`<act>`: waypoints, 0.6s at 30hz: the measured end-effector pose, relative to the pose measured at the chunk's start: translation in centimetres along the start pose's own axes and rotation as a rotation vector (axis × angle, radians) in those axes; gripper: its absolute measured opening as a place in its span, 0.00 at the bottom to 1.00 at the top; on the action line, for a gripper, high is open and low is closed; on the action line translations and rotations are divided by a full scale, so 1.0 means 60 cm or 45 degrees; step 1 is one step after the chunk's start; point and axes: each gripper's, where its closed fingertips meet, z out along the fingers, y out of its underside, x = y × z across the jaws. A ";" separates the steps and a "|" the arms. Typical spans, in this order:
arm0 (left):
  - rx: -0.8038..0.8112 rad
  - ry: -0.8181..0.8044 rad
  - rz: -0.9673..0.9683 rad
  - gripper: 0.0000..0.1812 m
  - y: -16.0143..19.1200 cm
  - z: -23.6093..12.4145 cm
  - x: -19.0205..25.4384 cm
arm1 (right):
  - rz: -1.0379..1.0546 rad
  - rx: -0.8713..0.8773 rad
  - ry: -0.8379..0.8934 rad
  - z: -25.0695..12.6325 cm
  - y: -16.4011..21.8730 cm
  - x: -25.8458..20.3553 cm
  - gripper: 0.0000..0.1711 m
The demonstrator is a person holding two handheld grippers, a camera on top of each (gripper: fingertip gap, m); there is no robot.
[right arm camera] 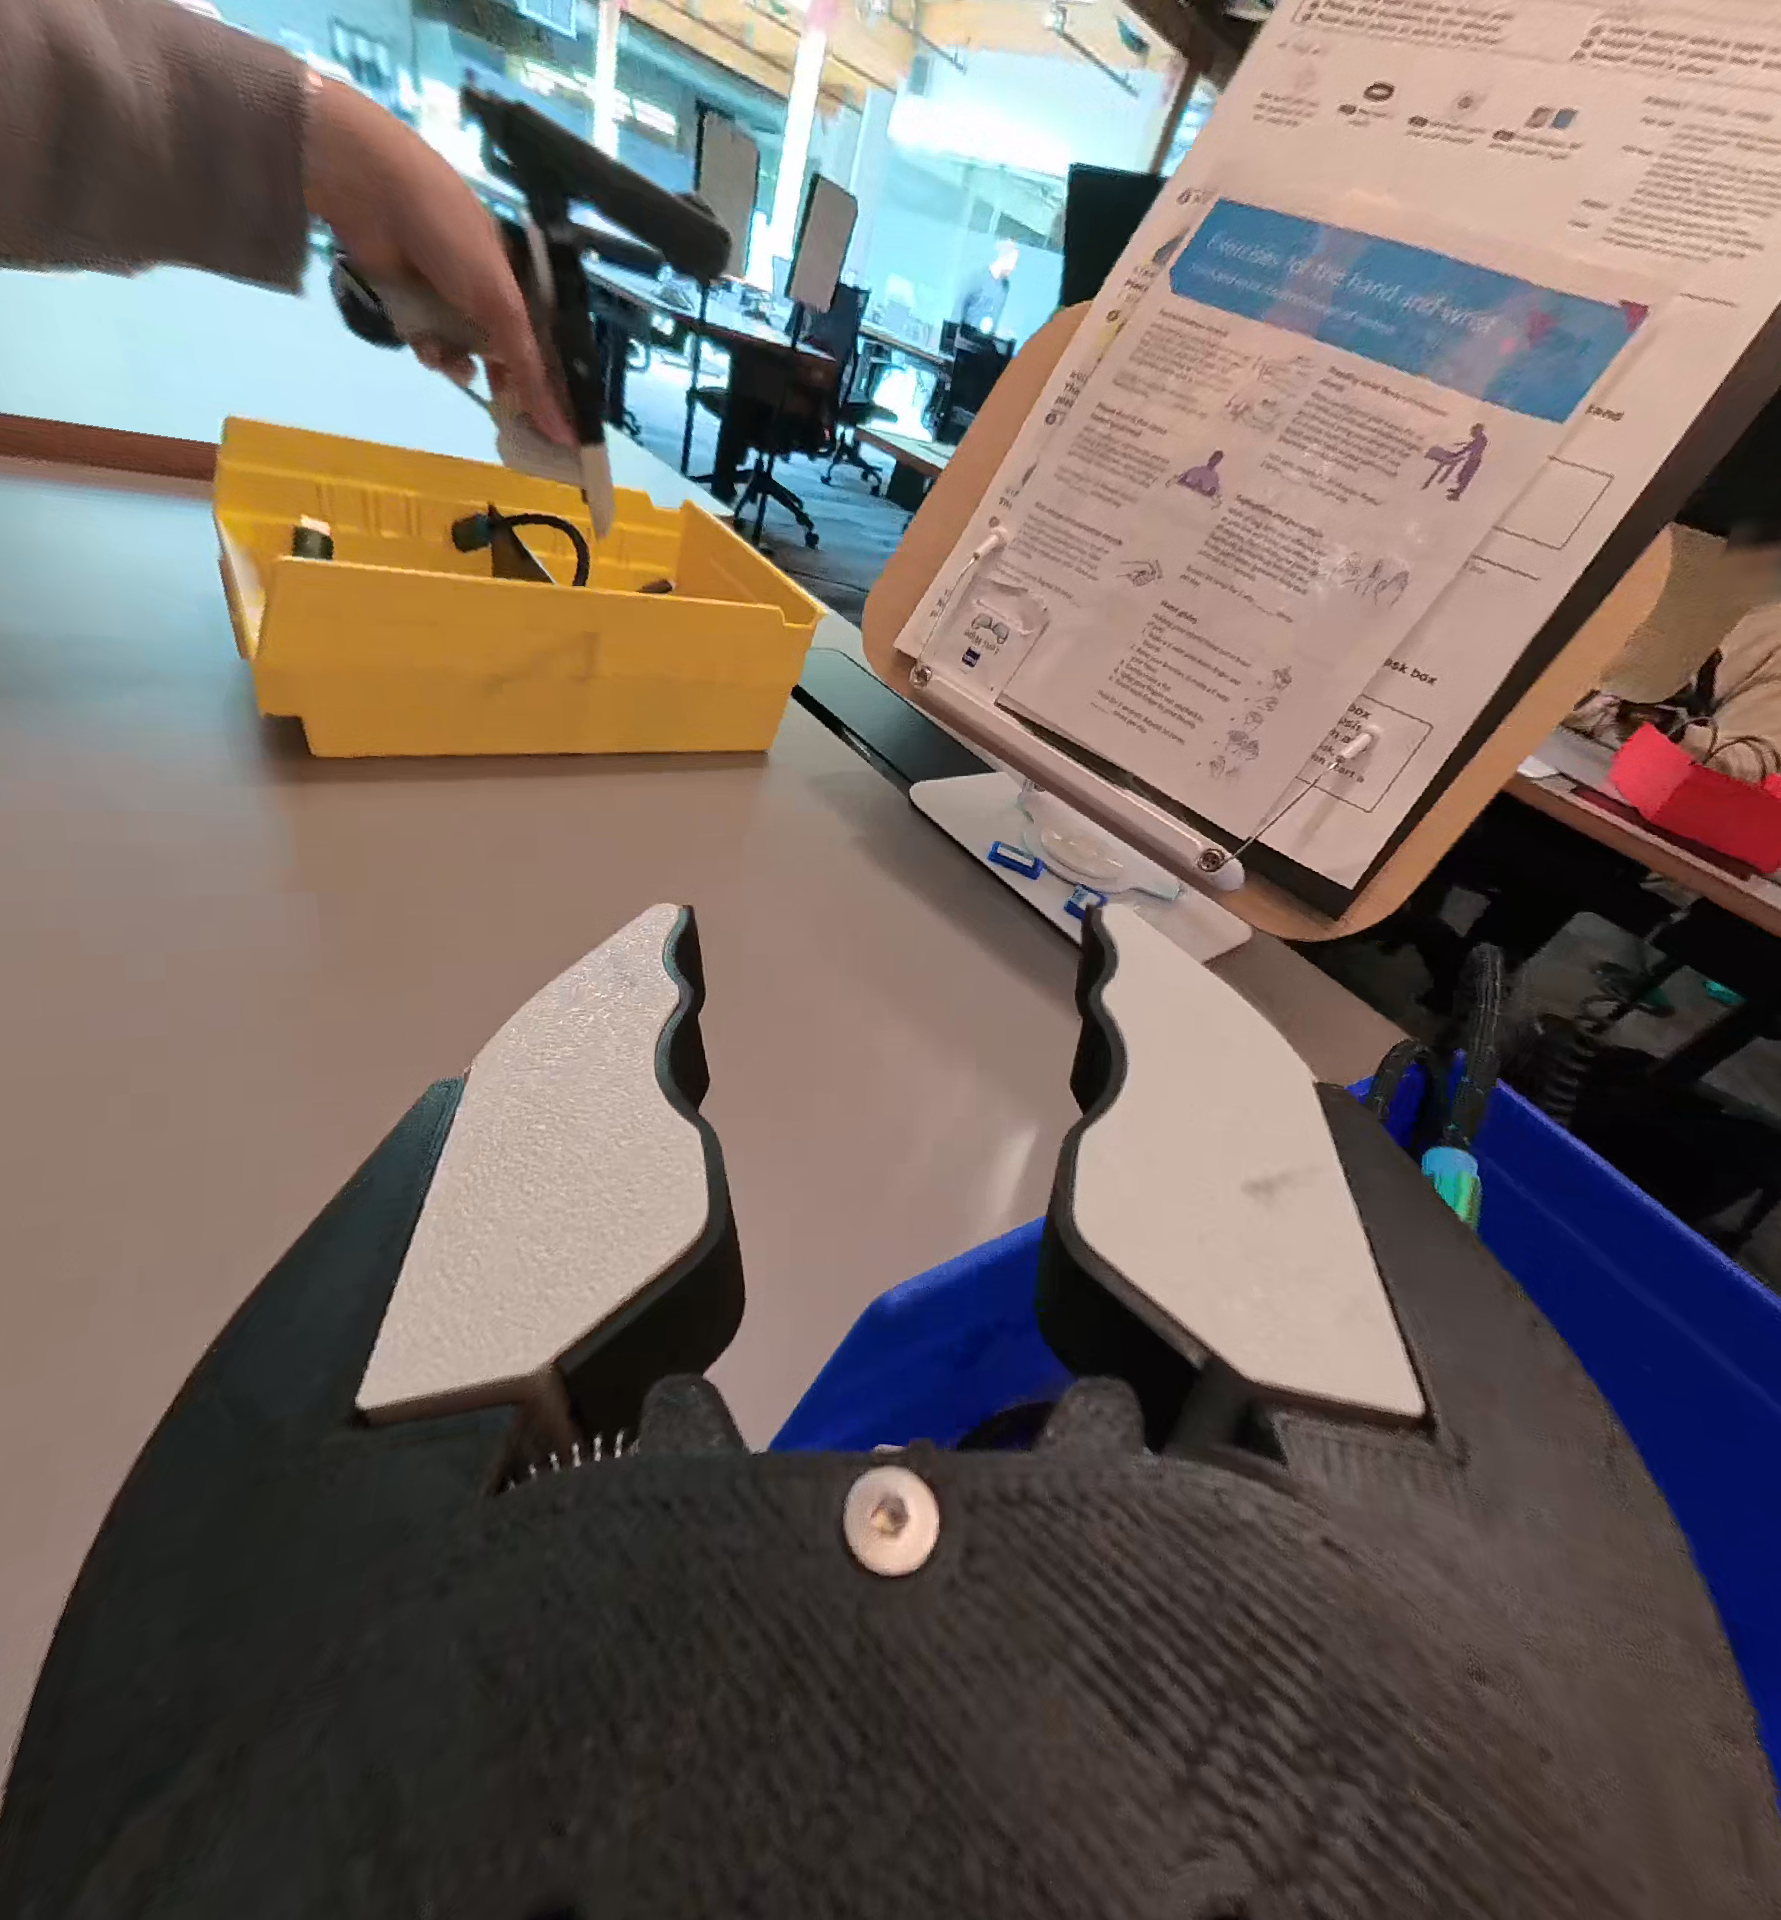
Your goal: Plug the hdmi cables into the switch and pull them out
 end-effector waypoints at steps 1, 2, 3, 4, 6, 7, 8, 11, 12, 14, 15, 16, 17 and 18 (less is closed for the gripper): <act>-0.046 0.010 -0.023 0.35 -0.004 0.011 -0.004 | -0.006 -0.013 -0.007 -0.004 0.003 0.002 0.41; -0.101 0.008 -0.047 0.35 -0.005 0.022 -0.011 | -0.022 -0.024 0.005 -0.007 0.007 0.008 0.41; -0.159 -0.007 -0.068 0.35 -0.005 0.033 -0.019 | -0.031 -0.031 0.027 -0.011 0.010 0.014 0.41; -0.211 -0.028 -0.084 0.35 -0.004 0.042 -0.027 | -0.033 -0.037 0.037 -0.014 0.013 0.019 0.41; -0.302 -0.034 -0.115 0.33 0.000 0.060 -0.036 | -0.044 -0.050 0.031 -0.020 0.020 0.023 0.41; -0.338 -0.032 -0.140 0.33 0.001 0.069 -0.038 | -0.050 -0.059 0.036 -0.022 0.025 0.026 0.41; -0.368 -0.037 -0.159 0.30 0.003 0.077 -0.041 | -0.053 -0.068 0.042 -0.025 0.030 0.030 0.41; -0.452 -0.121 -0.162 0.24 0.005 0.092 -0.051 | -0.029 -0.057 0.030 -0.029 0.034 0.036 0.41; -0.477 -0.179 -0.156 0.24 0.004 0.092 -0.054 | -0.014 -0.040 0.030 -0.030 0.032 0.037 0.41; -0.495 -0.265 -0.038 0.24 -0.002 0.091 -0.050 | 0.008 -0.005 0.035 -0.034 0.023 0.040 0.41; -0.528 -0.312 0.013 0.24 0.002 0.092 -0.054 | 0.019 0.005 0.032 -0.037 0.020 0.040 0.41; -0.584 -0.341 0.000 0.25 0.012 0.092 -0.059 | 0.032 0.012 0.024 -0.039 0.018 0.040 0.41; -0.622 -0.325 -0.050 0.26 0.020 0.095 -0.059 | 0.043 0.027 0.023 -0.041 0.015 0.041 0.41; -0.617 -0.283 -0.102 0.26 0.022 0.102 -0.055 | 0.050 0.048 0.026 -0.042 0.011 0.042 0.41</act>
